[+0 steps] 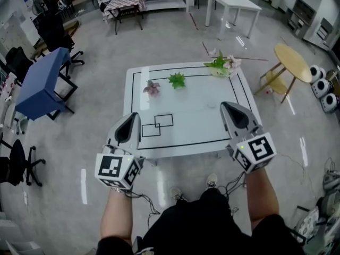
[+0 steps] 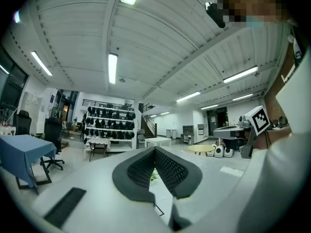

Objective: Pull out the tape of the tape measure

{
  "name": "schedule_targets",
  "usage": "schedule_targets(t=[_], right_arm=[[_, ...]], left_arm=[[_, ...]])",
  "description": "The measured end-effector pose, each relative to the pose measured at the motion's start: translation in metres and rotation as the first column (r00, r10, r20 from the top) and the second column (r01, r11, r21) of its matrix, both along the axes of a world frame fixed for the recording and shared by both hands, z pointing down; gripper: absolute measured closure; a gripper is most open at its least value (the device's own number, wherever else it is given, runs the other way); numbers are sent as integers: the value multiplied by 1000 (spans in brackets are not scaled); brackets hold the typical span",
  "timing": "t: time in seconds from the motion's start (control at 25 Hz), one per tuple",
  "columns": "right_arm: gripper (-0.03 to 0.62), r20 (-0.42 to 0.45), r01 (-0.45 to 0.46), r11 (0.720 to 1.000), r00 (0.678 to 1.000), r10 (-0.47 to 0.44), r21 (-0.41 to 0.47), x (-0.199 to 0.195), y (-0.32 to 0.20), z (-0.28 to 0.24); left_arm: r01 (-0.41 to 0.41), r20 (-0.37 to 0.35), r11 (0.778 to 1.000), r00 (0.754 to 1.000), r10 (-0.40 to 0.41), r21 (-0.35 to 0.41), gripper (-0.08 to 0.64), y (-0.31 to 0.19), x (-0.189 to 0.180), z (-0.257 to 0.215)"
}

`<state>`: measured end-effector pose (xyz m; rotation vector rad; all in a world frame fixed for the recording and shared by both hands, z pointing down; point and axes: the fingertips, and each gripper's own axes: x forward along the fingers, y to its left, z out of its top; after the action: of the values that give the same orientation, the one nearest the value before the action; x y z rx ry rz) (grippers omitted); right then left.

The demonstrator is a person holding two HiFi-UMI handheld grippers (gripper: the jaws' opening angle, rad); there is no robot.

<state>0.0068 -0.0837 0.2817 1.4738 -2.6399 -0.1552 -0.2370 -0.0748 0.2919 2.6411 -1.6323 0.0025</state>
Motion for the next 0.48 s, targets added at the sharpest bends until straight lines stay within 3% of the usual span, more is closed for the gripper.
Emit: schedule_targets(t=[0.24,0.48], right_arm=[[595,25,-10,1000,1000,10,-12,17,17,-4],[595,66,0,999,998,2,-34,48,36,-6]], left_arm=[[-22,8,1000,1000,22,5,557,22,17,-3],[-34,0,999,999,34,-22,557,51,57,2]])
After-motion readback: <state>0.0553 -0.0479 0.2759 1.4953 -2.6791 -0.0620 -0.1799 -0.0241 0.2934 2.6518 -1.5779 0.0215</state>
